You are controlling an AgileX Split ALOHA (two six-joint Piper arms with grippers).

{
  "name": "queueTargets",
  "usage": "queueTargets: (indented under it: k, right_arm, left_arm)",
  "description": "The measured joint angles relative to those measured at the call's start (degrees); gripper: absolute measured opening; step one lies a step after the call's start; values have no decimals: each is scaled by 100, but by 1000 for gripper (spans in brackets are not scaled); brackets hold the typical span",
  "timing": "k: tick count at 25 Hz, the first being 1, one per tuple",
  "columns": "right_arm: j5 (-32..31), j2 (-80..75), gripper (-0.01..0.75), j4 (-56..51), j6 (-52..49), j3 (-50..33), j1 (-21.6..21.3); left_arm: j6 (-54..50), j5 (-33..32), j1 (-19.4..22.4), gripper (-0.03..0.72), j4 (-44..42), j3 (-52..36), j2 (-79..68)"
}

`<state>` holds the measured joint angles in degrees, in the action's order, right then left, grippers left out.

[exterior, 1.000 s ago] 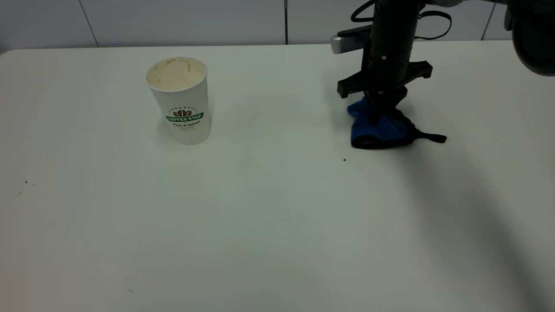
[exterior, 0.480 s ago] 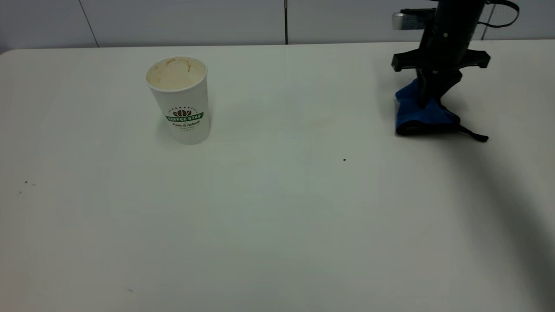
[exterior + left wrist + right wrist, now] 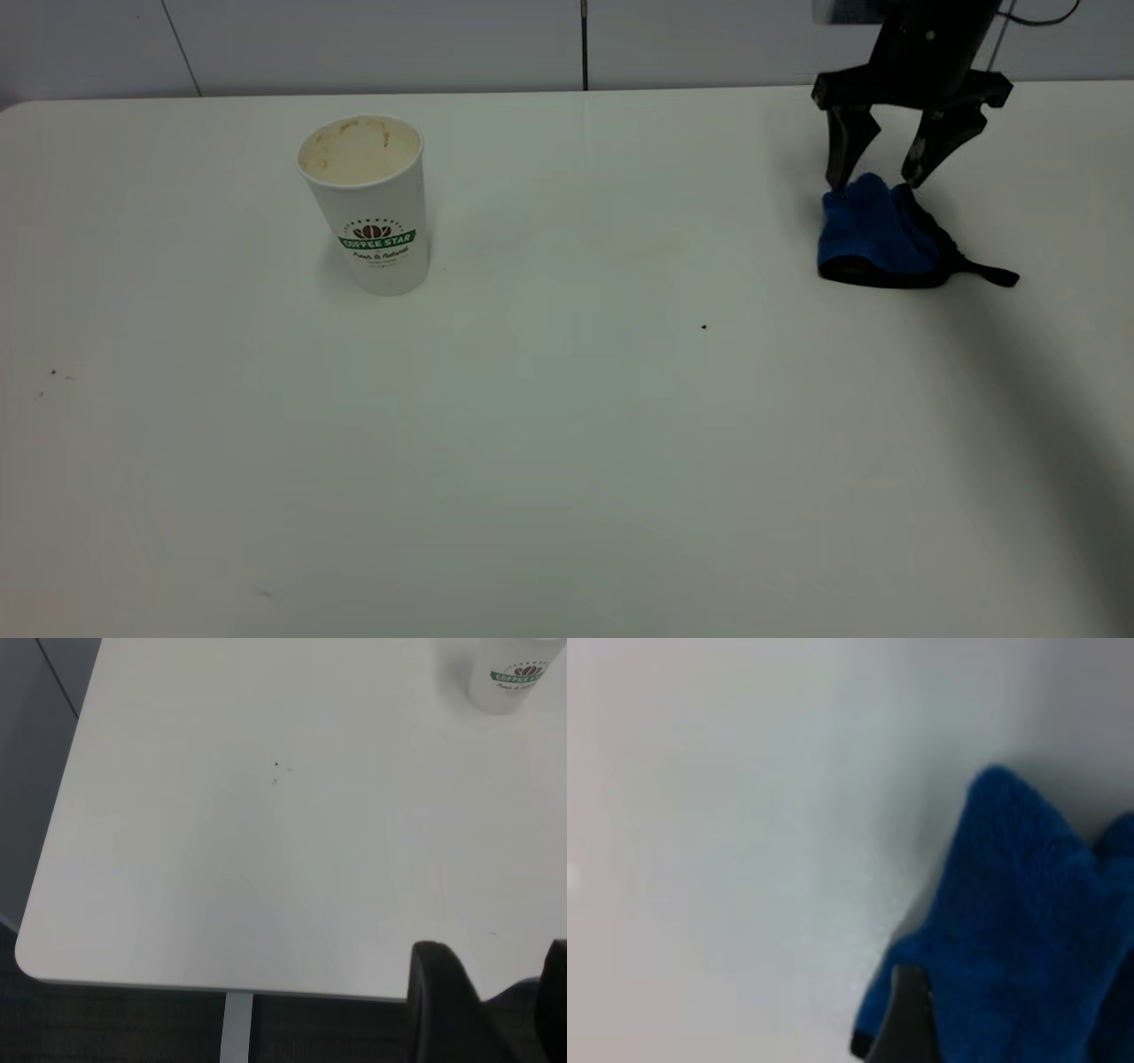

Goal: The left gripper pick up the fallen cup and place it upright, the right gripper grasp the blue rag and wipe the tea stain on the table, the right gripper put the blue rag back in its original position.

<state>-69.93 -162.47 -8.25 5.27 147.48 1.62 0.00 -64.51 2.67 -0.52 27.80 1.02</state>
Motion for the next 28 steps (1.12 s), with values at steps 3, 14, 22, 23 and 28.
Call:
queueTargets:
  k: [3, 14, 22, 23, 28]
  right_arm:
    - [7, 507, 728, -15, 6, -84, 33]
    - [-14, 4330, 728, 338, -88, -3582, 603]
    - [-91, 7743, 712, 480, -126, -6016, 982]
    - [-96, 8069, 711, 510, -153, -6247, 982]
    - [-97, 9175, 702, 637, -603, -7605, 982]
  left_arm:
    - [0, 0, 0, 296, 0, 0, 0]
    - [0, 0, 0, 296, 0, 0, 0]
    - [0, 0, 0, 296, 0, 0, 0]
    - [0, 0, 0, 296, 0, 0, 0]
    - [0, 0, 0, 295, 0, 0, 0]
